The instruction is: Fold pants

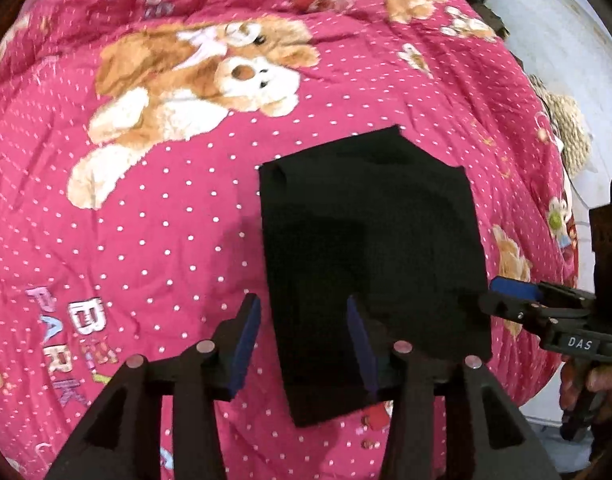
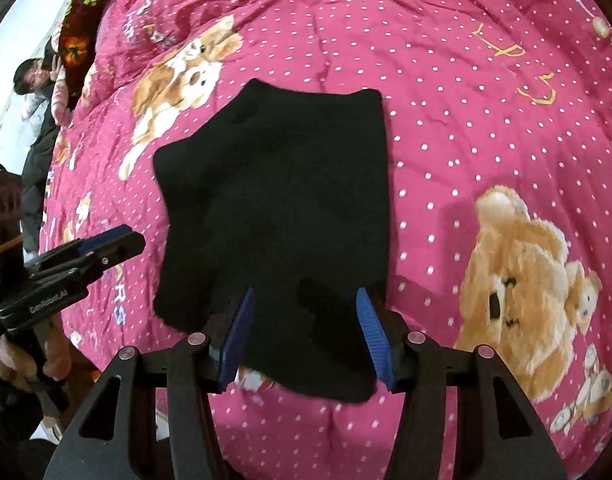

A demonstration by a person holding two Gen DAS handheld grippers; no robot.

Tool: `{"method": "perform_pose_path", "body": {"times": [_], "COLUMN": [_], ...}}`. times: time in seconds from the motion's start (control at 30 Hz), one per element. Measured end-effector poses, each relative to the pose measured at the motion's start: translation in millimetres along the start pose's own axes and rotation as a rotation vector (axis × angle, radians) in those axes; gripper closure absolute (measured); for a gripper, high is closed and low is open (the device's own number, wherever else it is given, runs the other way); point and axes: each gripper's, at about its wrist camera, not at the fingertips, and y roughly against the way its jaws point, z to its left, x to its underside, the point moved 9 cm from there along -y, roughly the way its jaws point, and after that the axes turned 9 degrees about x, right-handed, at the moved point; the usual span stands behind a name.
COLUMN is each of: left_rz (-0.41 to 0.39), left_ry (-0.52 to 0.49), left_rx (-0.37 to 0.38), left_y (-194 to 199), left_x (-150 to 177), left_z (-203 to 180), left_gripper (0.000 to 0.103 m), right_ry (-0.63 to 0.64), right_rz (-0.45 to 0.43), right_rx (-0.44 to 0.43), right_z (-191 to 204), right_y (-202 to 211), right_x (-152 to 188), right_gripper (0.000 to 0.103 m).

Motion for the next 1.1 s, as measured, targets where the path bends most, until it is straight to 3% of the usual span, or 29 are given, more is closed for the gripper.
{"method": "perform_pose_path", "body": {"times": [0.23, 0.63, 0.73, 0.83, 0.9, 1.1], "left_rz": [0.036, 0.038, 0.039, 0.032, 0.026, 0.029], "left_ry": [0.078, 0.099, 0.109, 0.113, 0.123, 0.127], "left_rx": [0.094, 0.121, 0.128, 0.135, 0.132, 0.107], "left_y": [-27, -52, -53, -50, -48, -40], "left_x": [-9, -11, -11, -10, -10, -10], "left_z": [13, 16, 14, 11, 11, 7], "left_gripper": [0.05, 0.041, 0.046, 0.06, 0.065, 0.077], "right_ry": [-0.044, -0.079, -0.091, -0.084, -0.075, -0.089], "right_rz": [0.012, 0.036, 0.045, 0.04, 0.032, 0.067], "right_rx": [-0.001, -0.065, -0.064, -0.067, -0.068, -0.06], "right_z": [-24, -29, -29, -22, -18, -20], "right_y": [-21, -39, -41, -33, -29, -37], "right_x": [-19, -28, -30, -31, -30, -32], "right_gripper": [0.048, 0.048, 0.049, 0.071, 0.08, 0.085]}}
